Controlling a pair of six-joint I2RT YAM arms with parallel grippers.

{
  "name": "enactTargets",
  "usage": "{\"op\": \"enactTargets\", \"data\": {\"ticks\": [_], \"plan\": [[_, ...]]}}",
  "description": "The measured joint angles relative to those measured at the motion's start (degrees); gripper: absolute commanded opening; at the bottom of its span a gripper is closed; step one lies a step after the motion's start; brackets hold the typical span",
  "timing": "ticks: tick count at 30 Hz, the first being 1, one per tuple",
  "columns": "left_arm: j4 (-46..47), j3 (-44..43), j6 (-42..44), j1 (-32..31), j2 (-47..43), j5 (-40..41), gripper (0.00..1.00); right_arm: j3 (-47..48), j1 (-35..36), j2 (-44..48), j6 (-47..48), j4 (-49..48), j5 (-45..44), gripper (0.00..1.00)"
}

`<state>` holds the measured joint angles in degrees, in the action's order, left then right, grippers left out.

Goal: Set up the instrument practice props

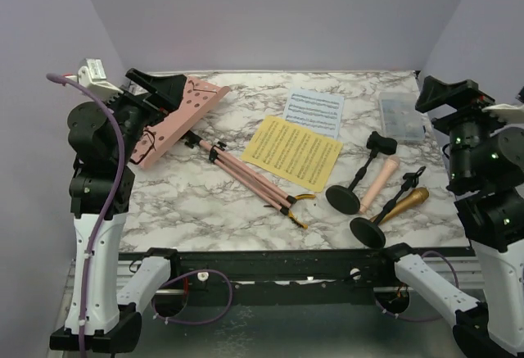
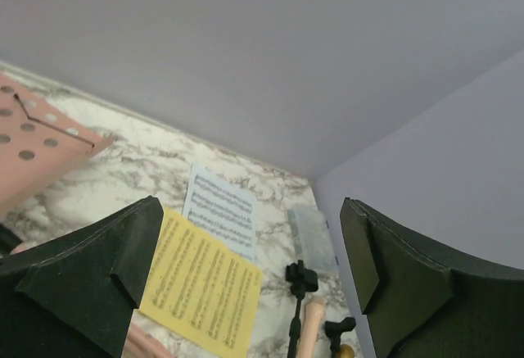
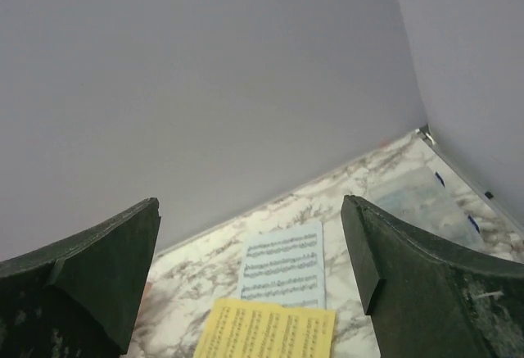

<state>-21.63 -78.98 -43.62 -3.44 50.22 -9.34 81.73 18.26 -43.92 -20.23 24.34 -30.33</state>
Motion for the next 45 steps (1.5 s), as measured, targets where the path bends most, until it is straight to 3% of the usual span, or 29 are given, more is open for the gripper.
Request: {"op": "enactTargets", "data": {"ticks": [6,13,26,38,45], "plan": [[-3.1,8.7,1.7,0.0,1.0,-0.4,0.99,-5.2,0.0,-3.3,-2.0,2.5,0.2,1.0],[-7.4,19.4,1.6,0.1,5.9,0.0,0.99,-12.5,0.0,-4.6,-3.7,2.8,10.0,1.0],[-11.2,22.9,-17.7,6.5,21.5,8.1,0.99,-13.8,0.0,-11.9,-8.7,5.6,30.1,1.0],[5.2,30.8,-38.1,9.7,24.9,14.8,0.99,-18.2,0.0,-10.0,-10.8,5.1,34.1,1.0],[8.6,36.4,-41.2,12.2,19.9,18.9,0.99,-18.9,0.0,-10.0,-10.8,4.9,34.4,1.0]]}}
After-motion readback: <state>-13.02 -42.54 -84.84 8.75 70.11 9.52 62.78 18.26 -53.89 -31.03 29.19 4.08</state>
